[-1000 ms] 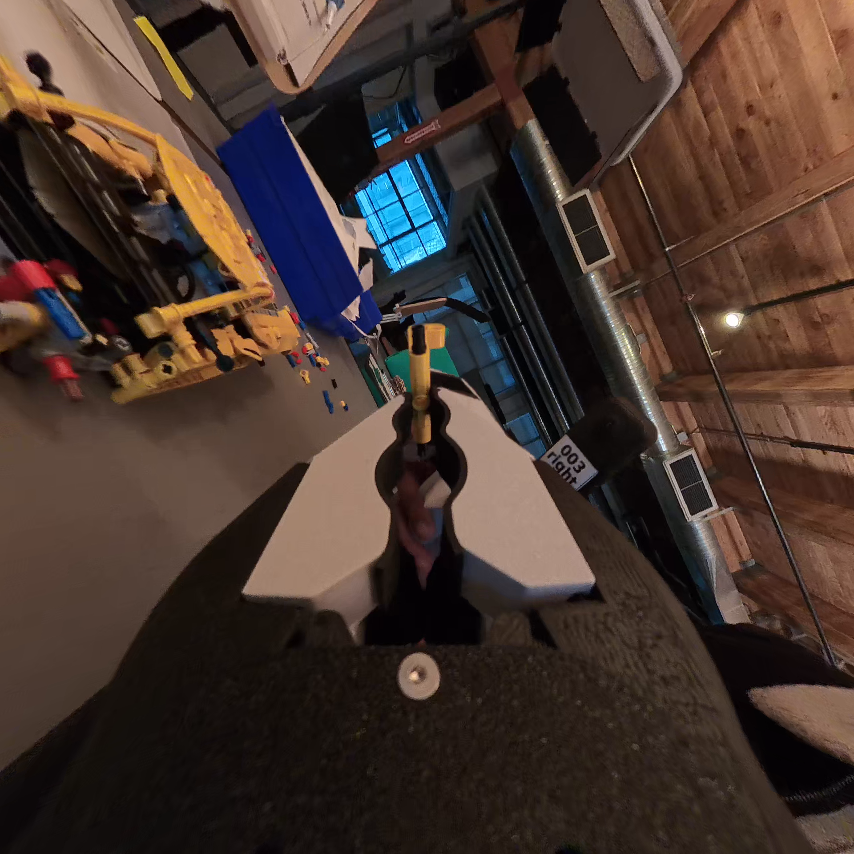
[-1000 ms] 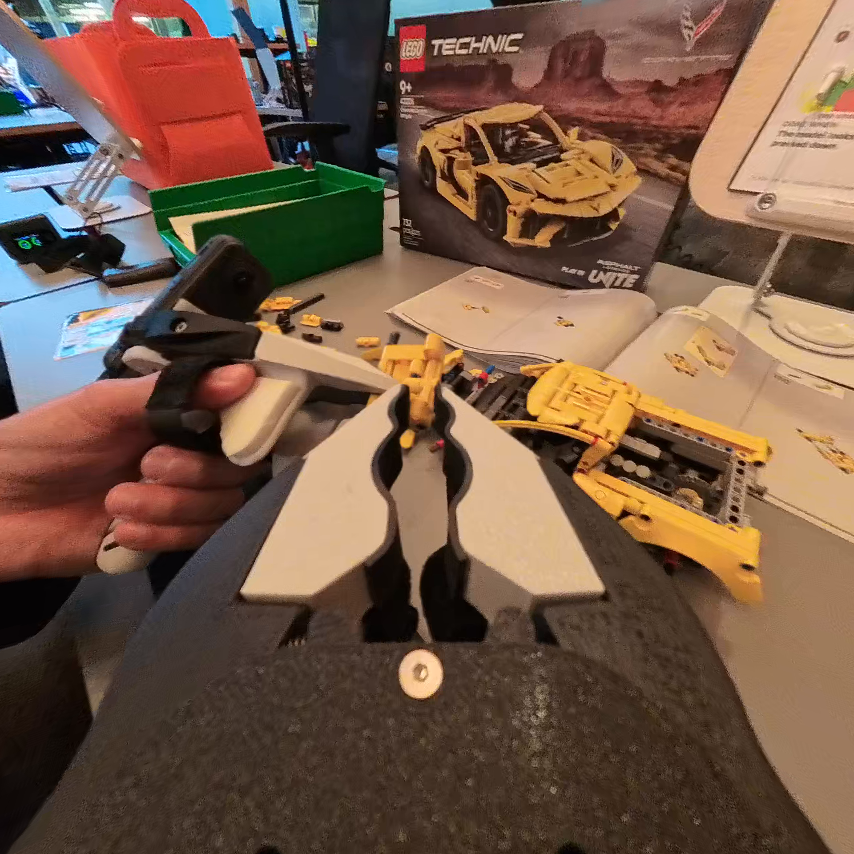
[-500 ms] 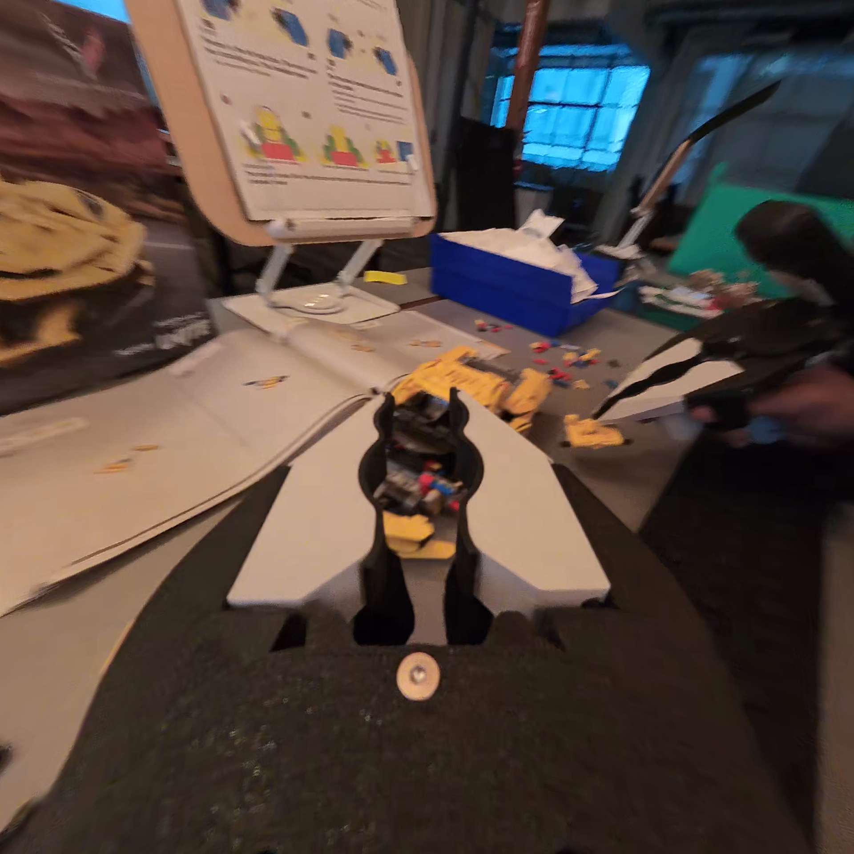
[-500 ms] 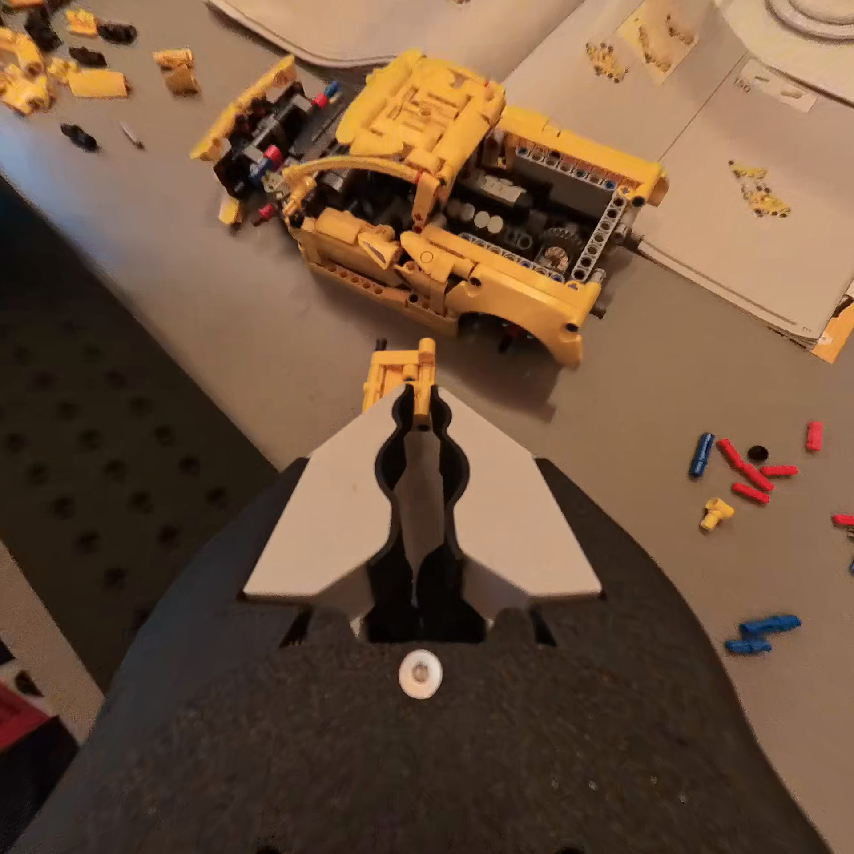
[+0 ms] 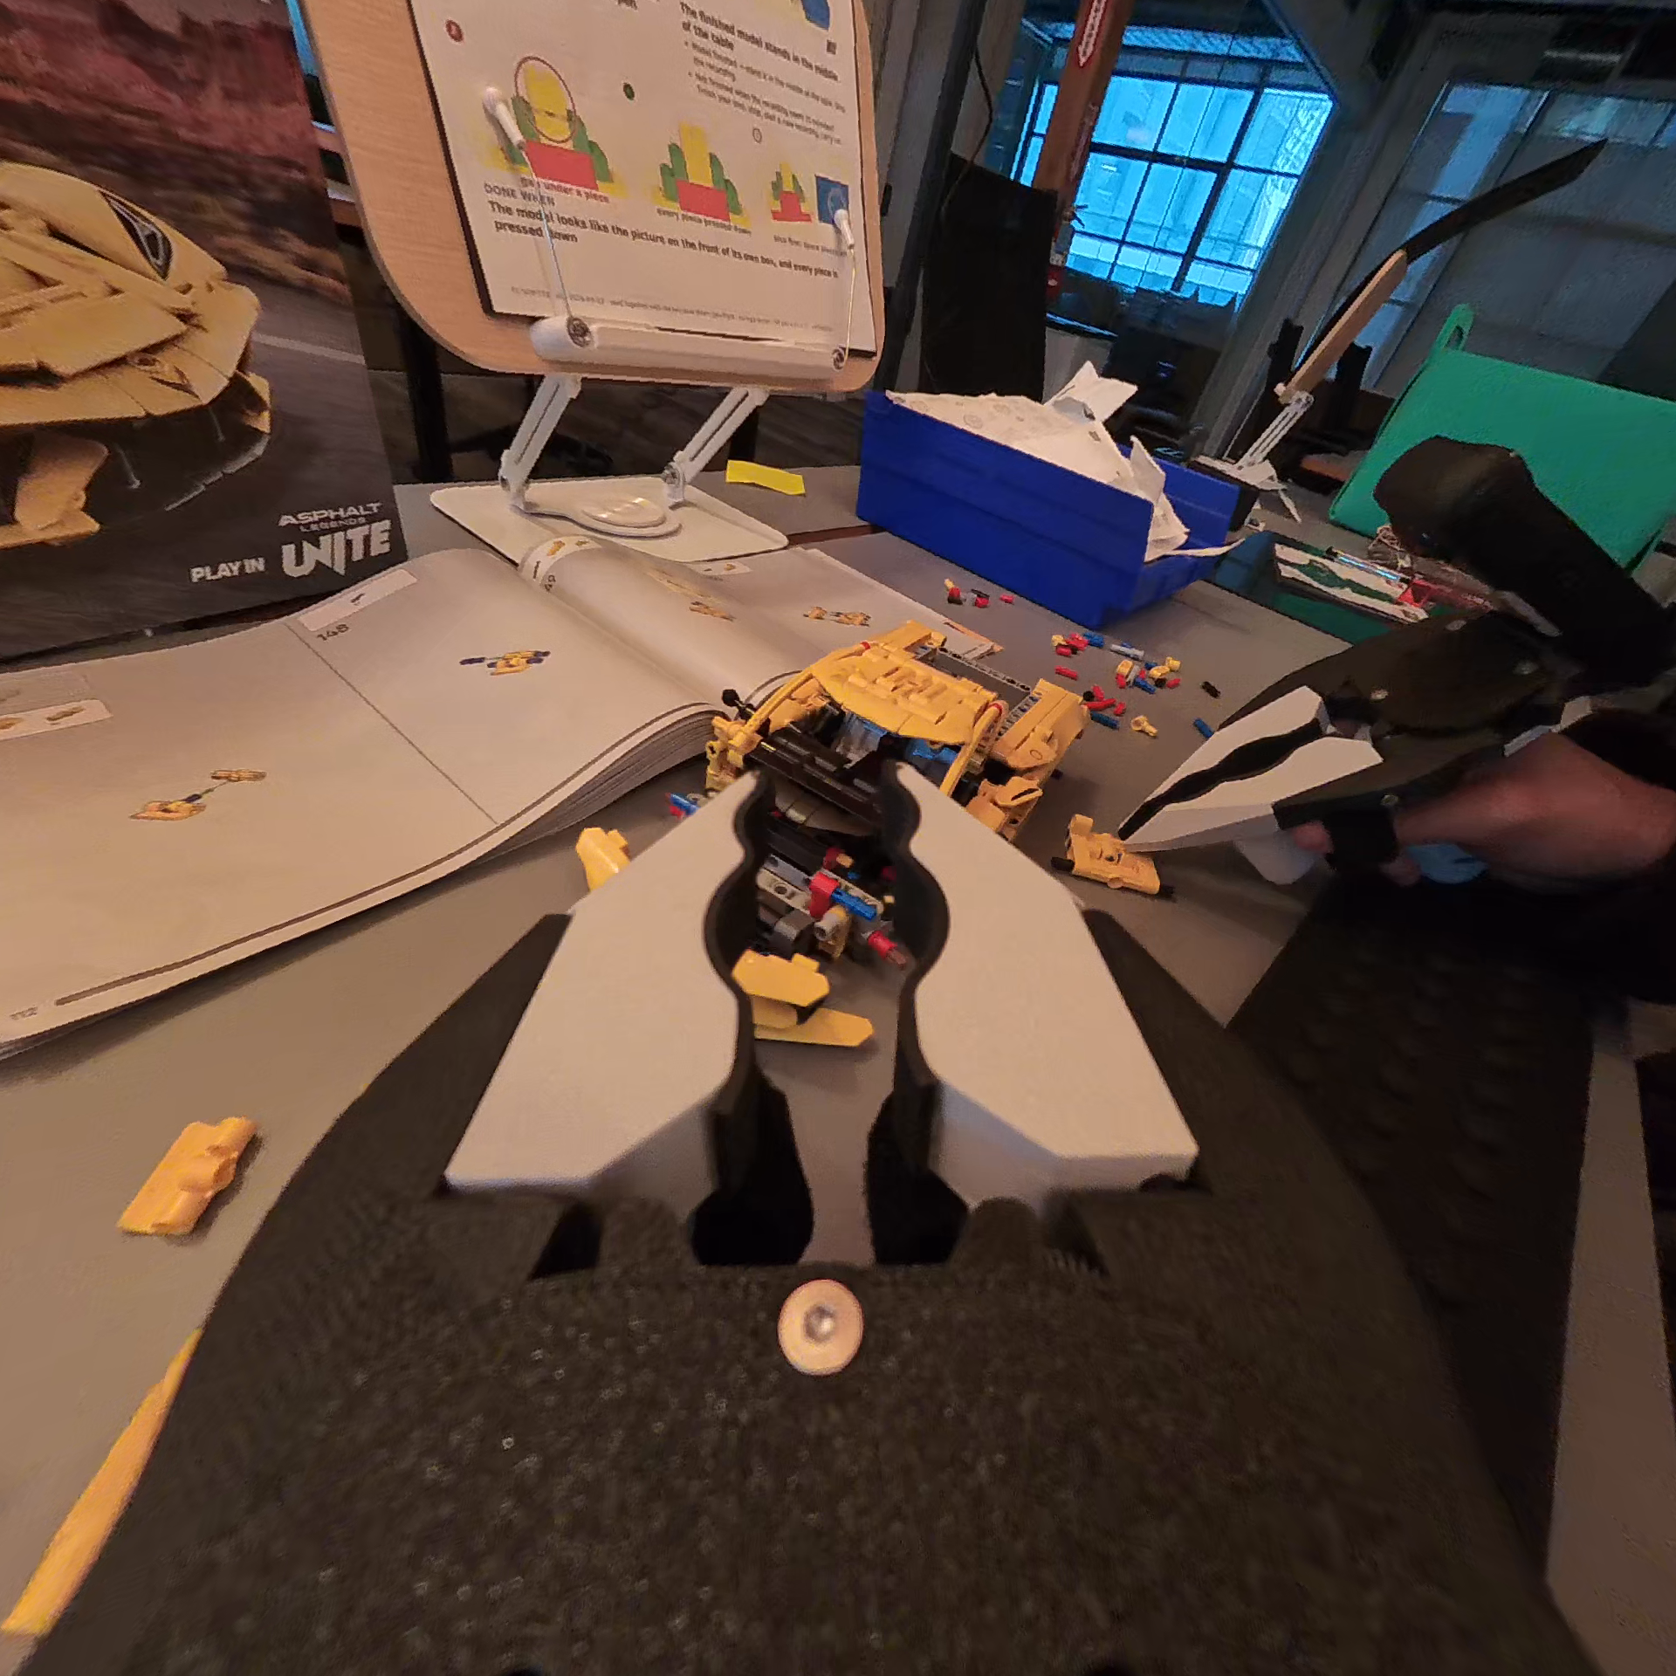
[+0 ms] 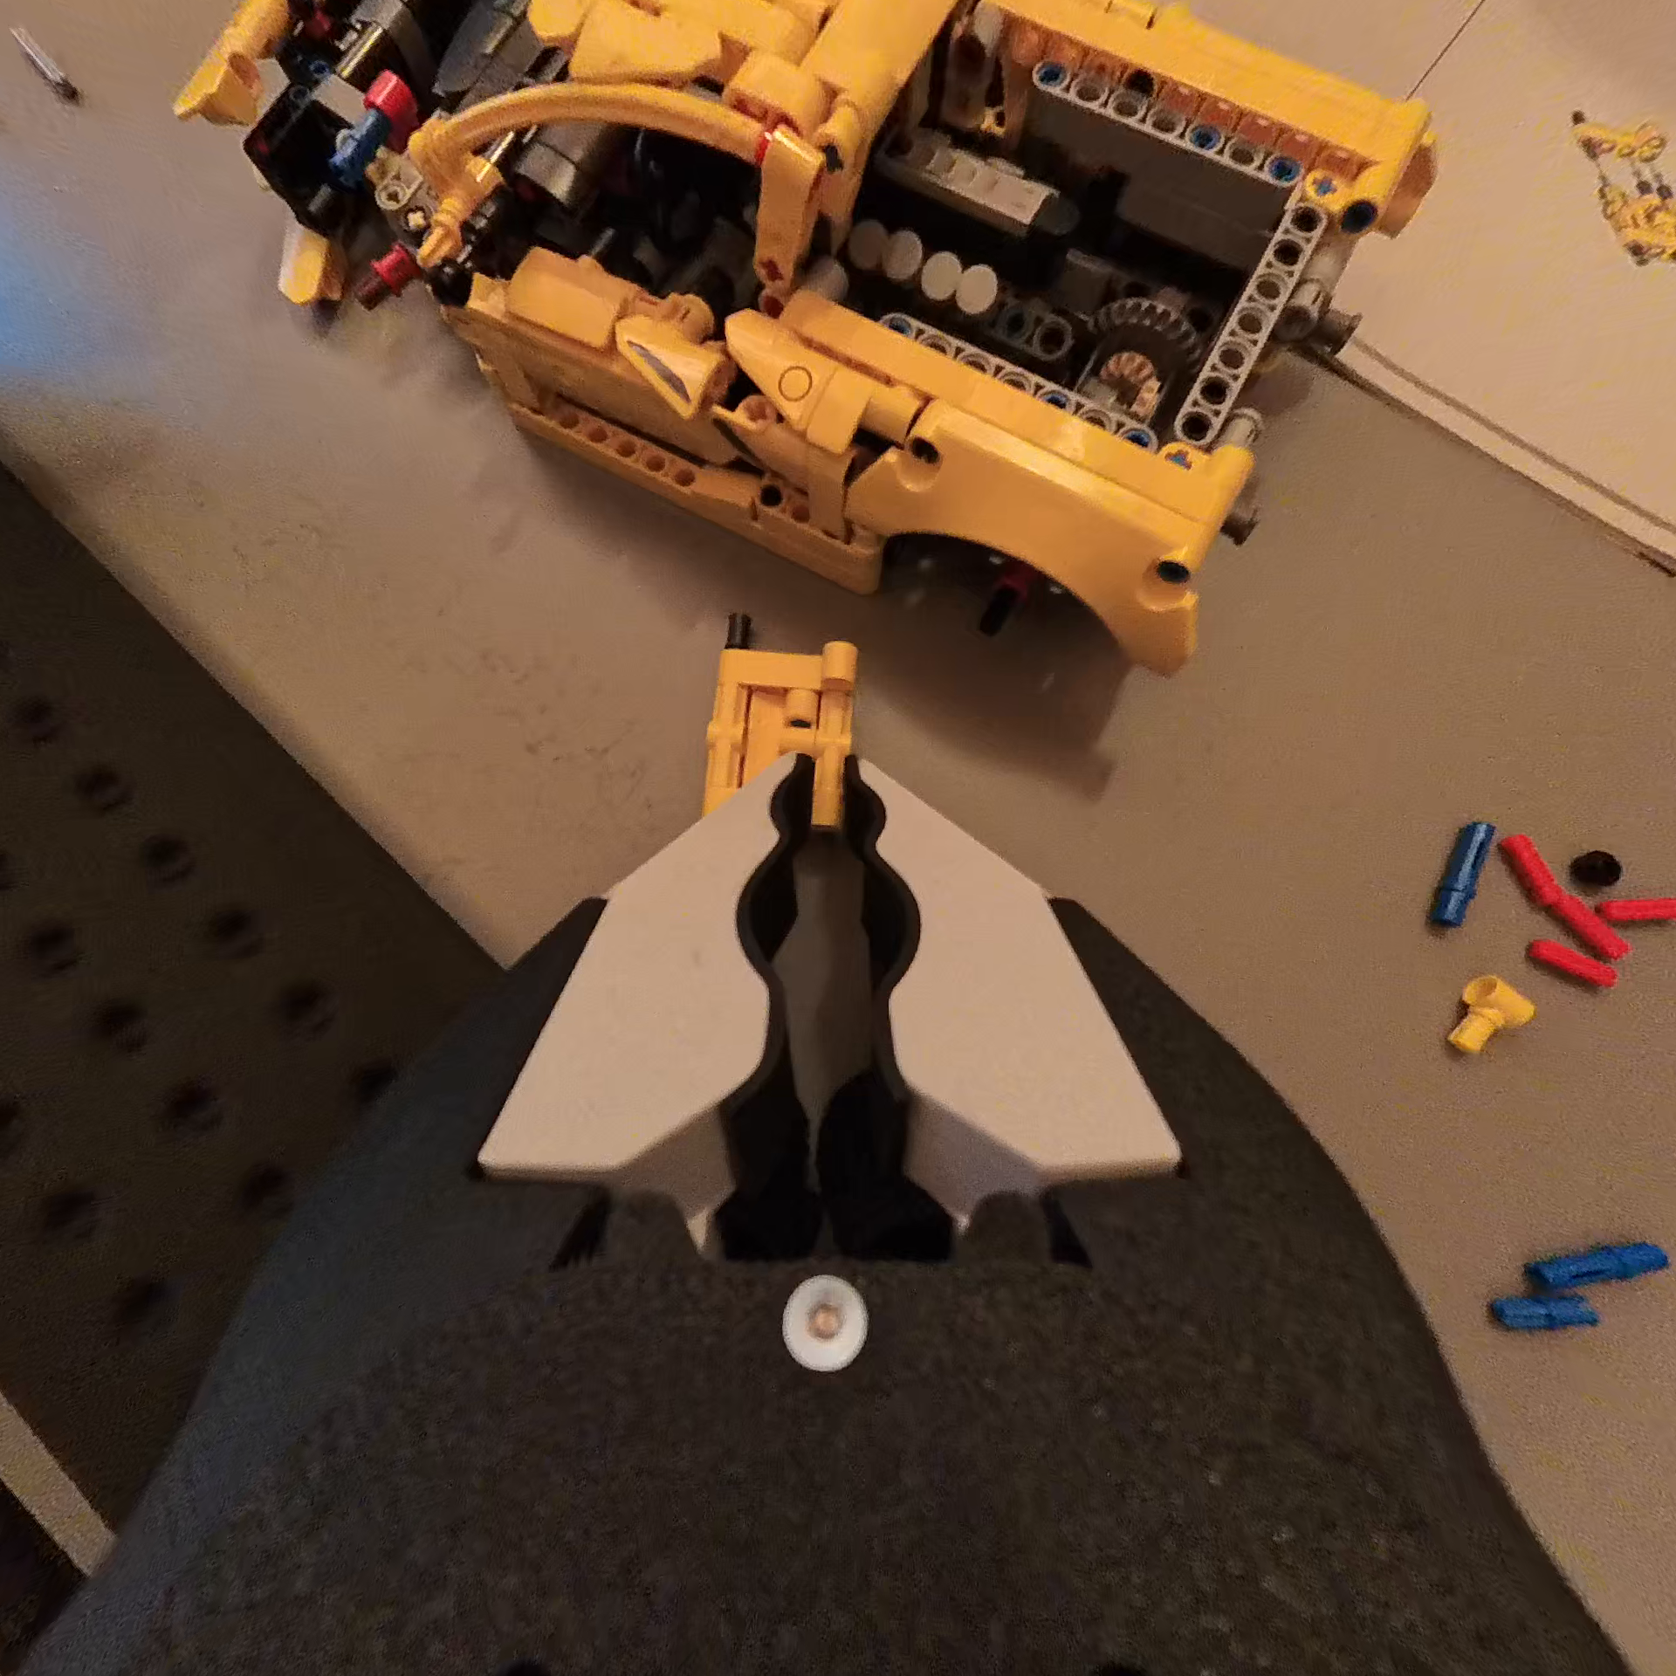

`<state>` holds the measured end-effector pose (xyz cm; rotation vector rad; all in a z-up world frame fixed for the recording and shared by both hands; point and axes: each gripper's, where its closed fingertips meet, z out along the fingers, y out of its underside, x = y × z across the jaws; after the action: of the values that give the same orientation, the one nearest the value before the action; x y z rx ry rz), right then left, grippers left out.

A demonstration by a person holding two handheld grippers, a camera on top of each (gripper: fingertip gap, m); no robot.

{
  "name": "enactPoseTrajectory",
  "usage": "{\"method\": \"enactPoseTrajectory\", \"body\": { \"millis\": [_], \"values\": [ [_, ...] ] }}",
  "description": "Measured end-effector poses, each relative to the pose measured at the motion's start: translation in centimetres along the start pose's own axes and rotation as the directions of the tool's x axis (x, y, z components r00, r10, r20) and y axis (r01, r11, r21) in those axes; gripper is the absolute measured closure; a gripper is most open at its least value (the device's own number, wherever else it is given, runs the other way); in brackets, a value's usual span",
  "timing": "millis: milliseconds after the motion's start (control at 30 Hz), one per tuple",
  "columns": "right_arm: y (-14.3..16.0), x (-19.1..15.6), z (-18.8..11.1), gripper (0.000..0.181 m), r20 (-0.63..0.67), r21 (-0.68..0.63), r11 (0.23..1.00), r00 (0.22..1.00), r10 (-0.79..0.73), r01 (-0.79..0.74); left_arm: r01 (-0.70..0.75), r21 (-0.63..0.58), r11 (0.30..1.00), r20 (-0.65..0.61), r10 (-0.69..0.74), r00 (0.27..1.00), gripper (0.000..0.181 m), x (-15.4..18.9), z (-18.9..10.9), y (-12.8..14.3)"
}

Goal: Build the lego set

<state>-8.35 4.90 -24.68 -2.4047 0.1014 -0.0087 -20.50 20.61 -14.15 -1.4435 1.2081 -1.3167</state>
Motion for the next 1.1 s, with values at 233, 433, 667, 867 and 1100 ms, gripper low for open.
{"method": "enactPoseTrajectory", "body": {
  "millis": [233, 433, 667, 867, 1100],
  "values": [
    [-3.3, 3.3, -4.4, 0.163, -0.032, 0.106, 0.994, 0.999, 0.017, -0.014, 0.111, -0.017, 0.994, -0.071, -0.112, 0.991, 0.159, 0.8, 0.4, -3.5],
    [-16.3, 12.1, -9.5, 0.164, -0.141, 0.196, 0.978, 0.989, -0.050, 0.077, -0.061, -0.337, 0.940, -0.190, -0.005, 0.982, 0.158, -0.1, 9.1, -9.5],
    [-8.8, 17.9, 3.0, 0.127, 0.050, -0.288, 0.833, 0.861, 0.507, -0.473, 0.059, -0.664, 0.745, -0.079, -0.148, 0.986, 0.177, -6.3, 20.2, 1.4],
    [-6.3, 19.4, 1.5, 0.131, 0.070, -0.247, 0.764, 0.775, 0.628, -0.596, -0.008, -0.647, 0.762, -0.067, -0.047, 0.997, 0.176, -7.8, 21.4, 4.3],
    [-5.6, 19.6, 1.0, 0.134, 0.019, -0.246, 0.768, 0.789, 0.613, -0.591, -0.037, -0.626, 0.779, -0.077, -0.014, 0.997, 0.176, -7.9, 21.6, 4.5]
  ]
}}
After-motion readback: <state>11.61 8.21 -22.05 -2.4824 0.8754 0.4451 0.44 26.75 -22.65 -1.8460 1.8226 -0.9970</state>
